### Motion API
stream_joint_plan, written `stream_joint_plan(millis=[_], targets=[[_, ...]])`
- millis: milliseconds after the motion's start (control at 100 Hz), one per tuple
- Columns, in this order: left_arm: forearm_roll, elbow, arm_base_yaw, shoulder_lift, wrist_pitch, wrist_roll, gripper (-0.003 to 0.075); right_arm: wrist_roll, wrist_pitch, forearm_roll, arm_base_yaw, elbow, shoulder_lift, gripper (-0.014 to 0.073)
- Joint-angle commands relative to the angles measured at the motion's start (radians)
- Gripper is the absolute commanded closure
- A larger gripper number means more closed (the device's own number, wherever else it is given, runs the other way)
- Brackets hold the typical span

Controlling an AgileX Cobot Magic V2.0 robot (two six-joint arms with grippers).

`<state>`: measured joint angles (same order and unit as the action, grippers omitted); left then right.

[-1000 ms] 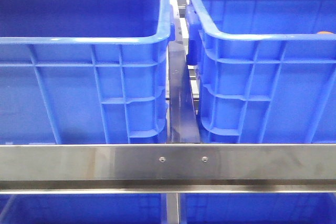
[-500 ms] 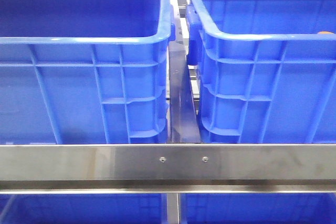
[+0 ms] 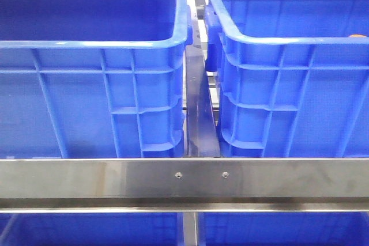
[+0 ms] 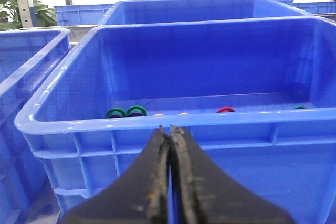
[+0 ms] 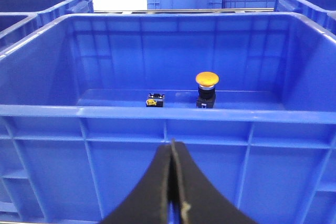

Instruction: Pick red and yellow buttons and place in box

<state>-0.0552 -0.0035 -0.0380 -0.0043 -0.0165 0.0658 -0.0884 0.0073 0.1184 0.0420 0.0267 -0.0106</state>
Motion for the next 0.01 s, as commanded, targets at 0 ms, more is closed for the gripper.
stream_joint_plan(millis=[0], targets=[[0.010,0.048,0.002,-0.034,0.082,0.009,0.0739,0.005,-0.073,-0.009,-0.006,-0.019,-0.025,0.0662]])
